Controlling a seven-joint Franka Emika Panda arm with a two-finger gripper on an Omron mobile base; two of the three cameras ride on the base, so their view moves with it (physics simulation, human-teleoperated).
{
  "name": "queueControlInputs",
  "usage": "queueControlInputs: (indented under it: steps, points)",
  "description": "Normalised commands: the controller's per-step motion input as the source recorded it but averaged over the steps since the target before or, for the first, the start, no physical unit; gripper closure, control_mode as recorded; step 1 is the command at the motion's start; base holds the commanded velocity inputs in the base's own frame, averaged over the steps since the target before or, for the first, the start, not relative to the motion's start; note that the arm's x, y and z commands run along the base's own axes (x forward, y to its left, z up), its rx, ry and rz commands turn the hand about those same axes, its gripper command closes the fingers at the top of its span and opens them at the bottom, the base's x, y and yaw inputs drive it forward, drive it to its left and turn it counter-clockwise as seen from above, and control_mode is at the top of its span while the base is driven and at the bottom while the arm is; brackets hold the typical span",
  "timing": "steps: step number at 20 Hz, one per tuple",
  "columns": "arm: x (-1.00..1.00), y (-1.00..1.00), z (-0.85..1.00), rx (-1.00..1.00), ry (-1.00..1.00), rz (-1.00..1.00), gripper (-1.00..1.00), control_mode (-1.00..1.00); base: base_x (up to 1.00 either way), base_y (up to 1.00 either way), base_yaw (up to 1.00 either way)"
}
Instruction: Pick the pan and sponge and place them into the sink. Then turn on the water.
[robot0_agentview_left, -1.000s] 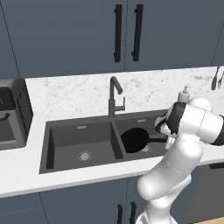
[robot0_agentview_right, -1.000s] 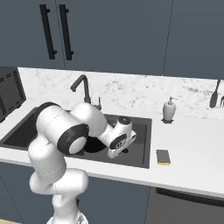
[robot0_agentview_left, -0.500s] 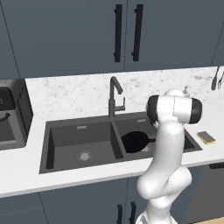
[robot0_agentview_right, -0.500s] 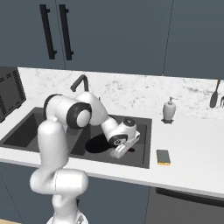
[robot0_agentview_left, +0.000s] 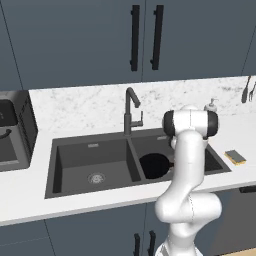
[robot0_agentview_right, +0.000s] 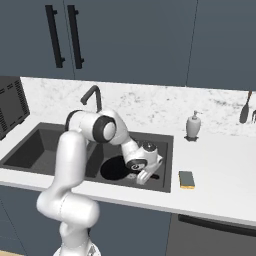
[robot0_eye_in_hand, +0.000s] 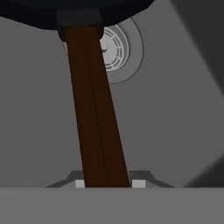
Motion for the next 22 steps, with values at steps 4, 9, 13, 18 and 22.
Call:
queueControlInputs:
  steps: [4, 9, 13, 18, 22]
  points:
    - [0.46, 0.00, -0.45, -0.08, 0.00, 0.02, 1.00, -1.00, 0.00, 0.00, 0.00]
    - [0.37, 0.09, -0.30, -0.09, 0.00, 0.01, 1.00, -1.00, 0.00, 0.00, 0.00]
    - [0.30, 0.18, -0.02, -0.05, 0.00, 0.00, -1.00, -1.00, 0.00, 0.00, 0.00]
    - [0.24, 0.07, 0.00, -0.02, 0.00, 0.00, -1.00, -1.00, 0.00, 0.00, 0.00]
    - [0.14, 0.00, 0.07, 0.00, 0.00, 0.03, -1.00, -1.00, 0.00, 0.00, 0.00]
